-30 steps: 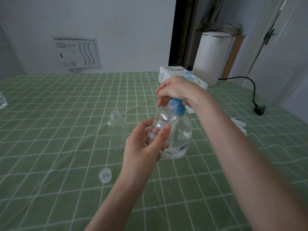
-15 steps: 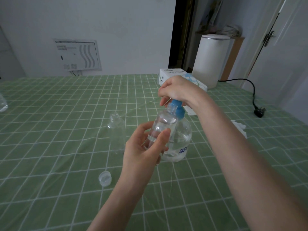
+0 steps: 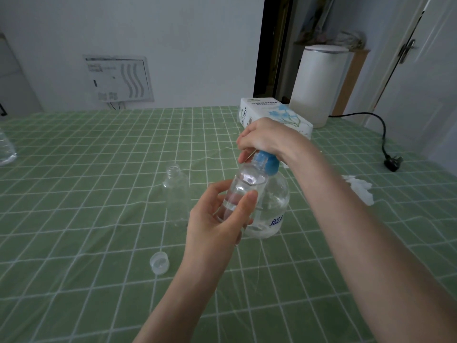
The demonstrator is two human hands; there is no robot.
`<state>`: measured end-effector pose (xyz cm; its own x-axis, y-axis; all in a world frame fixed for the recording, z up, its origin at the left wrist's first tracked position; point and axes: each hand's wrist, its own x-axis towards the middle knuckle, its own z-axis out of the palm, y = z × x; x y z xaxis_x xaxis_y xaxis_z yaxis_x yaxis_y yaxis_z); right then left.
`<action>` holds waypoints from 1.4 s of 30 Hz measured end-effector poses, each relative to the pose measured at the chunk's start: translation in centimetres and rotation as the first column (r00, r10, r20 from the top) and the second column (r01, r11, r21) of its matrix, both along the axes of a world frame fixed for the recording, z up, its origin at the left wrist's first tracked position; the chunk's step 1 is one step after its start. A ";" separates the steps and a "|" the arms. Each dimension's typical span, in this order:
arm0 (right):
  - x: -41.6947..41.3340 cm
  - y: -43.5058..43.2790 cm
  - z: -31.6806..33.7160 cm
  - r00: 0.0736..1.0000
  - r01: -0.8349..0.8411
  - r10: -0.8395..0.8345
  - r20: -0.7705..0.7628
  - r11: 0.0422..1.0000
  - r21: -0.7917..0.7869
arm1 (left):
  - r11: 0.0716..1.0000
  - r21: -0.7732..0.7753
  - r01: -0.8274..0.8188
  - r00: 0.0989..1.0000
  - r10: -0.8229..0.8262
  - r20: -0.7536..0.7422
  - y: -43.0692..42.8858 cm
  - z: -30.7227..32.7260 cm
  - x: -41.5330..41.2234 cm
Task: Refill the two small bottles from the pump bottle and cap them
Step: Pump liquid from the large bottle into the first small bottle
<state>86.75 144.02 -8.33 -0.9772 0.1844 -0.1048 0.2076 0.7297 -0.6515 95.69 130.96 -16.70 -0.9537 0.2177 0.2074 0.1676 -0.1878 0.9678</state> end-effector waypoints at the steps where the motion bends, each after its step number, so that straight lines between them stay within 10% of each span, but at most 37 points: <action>1: 0.0 0.0 0.0 1.000 0.000 0.000 0.000 1.000 0.002 | 1.000 -0.003 -0.002 1.000 0.002 -0.001 0.0 0.0 0.0; 42: -0.1 0.0 0.5 1.000 -0.013 0.014 -0.012 1.000 0.021 | 1.000 0.004 -0.015 1.000 0.015 -0.009 0.1 0.2 0.0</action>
